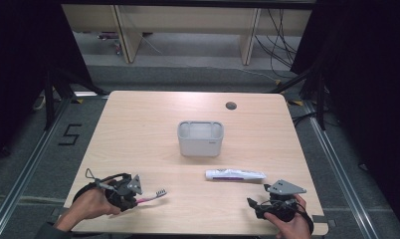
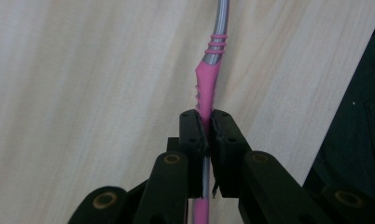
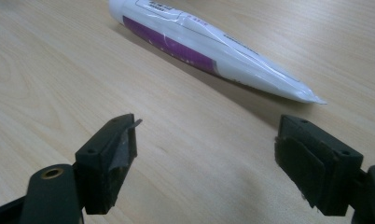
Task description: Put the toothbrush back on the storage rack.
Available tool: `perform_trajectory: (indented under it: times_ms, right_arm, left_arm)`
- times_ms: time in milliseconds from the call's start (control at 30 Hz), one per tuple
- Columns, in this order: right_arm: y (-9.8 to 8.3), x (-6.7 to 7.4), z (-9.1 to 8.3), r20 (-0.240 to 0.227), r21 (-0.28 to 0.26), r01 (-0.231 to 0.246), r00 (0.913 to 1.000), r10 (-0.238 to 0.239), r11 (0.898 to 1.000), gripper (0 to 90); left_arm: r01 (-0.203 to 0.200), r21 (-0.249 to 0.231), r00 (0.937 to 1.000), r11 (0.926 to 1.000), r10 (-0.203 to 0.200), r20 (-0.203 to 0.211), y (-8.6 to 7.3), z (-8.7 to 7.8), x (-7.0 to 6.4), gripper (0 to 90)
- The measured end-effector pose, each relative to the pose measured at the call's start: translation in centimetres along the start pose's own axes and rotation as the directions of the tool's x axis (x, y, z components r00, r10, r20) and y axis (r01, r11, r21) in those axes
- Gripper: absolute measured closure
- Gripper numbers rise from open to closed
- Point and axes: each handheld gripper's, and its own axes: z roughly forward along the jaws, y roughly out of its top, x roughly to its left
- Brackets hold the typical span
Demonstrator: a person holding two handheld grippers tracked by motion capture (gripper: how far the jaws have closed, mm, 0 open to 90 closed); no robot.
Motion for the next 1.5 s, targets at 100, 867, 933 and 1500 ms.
perform_trajectory:
  times_ms: [100,867,933,1500]
  right_arm:
    - [0.0,0.0,0.0,0.002,-0.006,0.003,1.0,-0.003,1.0,21.8]
    - [0.0,-0.3,0.2,-0.006,-0.021,0.023,0.9997,-0.023,1.0,21.8]
    - [0.0,-0.3,0.0,0.013,-0.019,0.026,0.9996,-0.025,0.999,21.8]
    - [0.0,-0.3,0.1,-0.008,-0.031,0.02,0.9998,-0.02,0.999,21.8]
  left_arm:
    - [-0.007,-0.065,0.9998,0.9978,0.005,-0.019,0.0,-1.1,0.5,83.1]
    - [0.141,-0.44,0.9725,0.8869,-0.207,-0.107,1.3,-3.2,3.8,83.1]
    - [0.156,-0.482,0.9665,0.8621,-0.234,-0.106,1.4,-3.3,4.3,83.1]
    - [0.231,-0.718,0.9161,0.6568,-0.395,-0.067,3.8,-3.5,5.9,83.1]
